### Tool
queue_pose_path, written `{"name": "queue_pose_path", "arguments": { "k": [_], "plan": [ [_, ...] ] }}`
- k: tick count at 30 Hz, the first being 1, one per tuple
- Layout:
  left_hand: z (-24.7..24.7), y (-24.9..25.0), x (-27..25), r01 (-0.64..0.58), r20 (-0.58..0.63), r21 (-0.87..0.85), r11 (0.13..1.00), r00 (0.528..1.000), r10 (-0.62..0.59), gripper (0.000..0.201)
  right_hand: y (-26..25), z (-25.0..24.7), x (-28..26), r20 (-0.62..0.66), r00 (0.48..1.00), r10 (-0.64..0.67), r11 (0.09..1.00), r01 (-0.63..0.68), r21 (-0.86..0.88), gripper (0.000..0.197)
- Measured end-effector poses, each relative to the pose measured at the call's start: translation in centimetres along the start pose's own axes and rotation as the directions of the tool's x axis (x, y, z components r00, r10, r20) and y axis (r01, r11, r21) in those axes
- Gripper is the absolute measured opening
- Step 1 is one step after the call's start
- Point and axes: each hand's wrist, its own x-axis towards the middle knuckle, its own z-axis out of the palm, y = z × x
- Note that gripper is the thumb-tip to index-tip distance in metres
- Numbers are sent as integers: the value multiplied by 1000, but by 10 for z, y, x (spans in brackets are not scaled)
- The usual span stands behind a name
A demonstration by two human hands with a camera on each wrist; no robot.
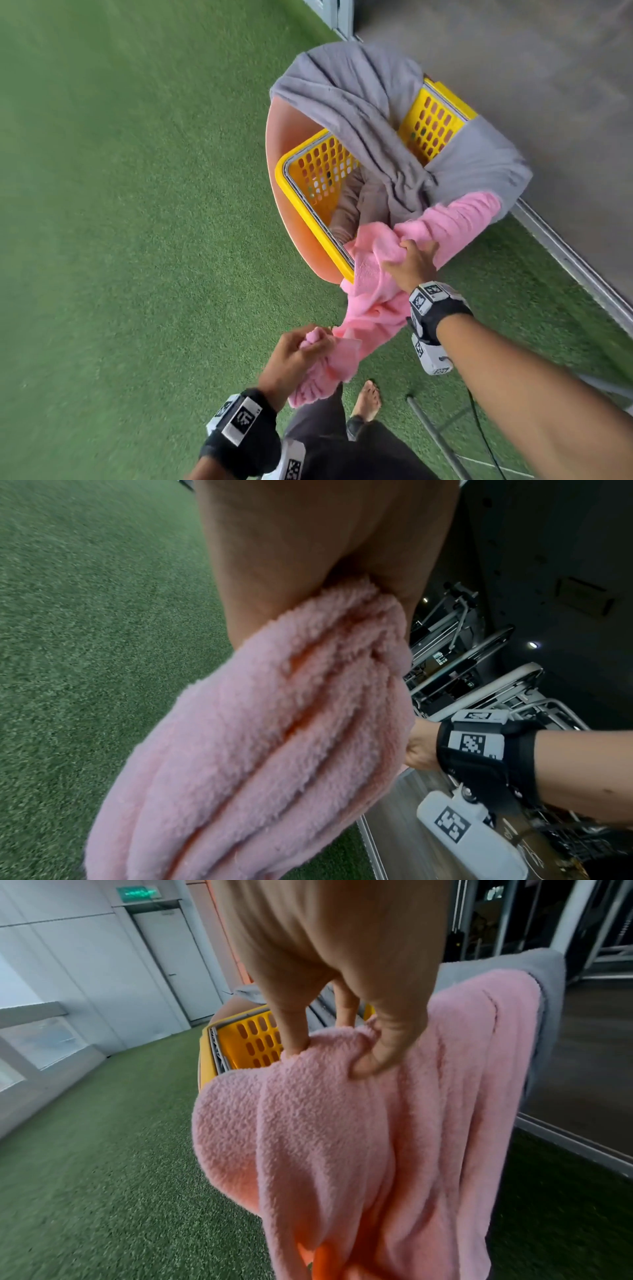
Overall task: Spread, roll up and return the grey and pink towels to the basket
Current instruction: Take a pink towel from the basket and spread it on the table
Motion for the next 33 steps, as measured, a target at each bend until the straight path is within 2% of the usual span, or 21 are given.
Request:
{"name": "queue_pose_path", "arguments": {
  "k": [6, 8, 13, 16, 21, 24, 27, 30, 33],
  "plan": [
    [-9, 11, 28, 10, 111, 69, 998, 994, -17, 21, 12, 5, -6, -18, 1000, 14, 992, -12, 125, 34],
    [-8, 14, 37, 0, 146, 84, 997, 989, -13, 21, 12, -4, -17, -39, 999, 23, 976, -14, 218, 32],
    [8, 16, 54, -71, 236, 160, 985, 971, 32, 21, 14, -46, -62, -157, 986, -53, 899, 115, 422, 28],
    [25, 13, 53, -127, 283, 179, 976, 956, 72, 23, 36, -76, -92, -221, 975, -26, 848, 138, 511, 27],
    [60, 2, 39, -159, 342, 222, 962, 937, 75, 39, 88, -120, -153, -269, 963, 31, 734, 161, 660, 29],
    [84, -4, 26, -191, 380, 232, 954, 920, 92, 35, 113, -144, -184, -341, 933, 111, 667, 184, 722, 28],
    [104, -9, 16, -218, 402, 260, 941, 910, 99, 25, 138, -159, -197, -426, 889, 165, 644, 230, 730, 27],
    [122, -12, 7, -253, 400, 302, 919, 909, 118, 14, 158, -162, -194, -454, 874, 172, 640, 251, 726, 32],
    [139, -15, 2, -287, 420, 321, 902, 897, 136, 13, 179, -165, -184, -494, 830, 259, 624, 247, 742, 32]
  ]
}}
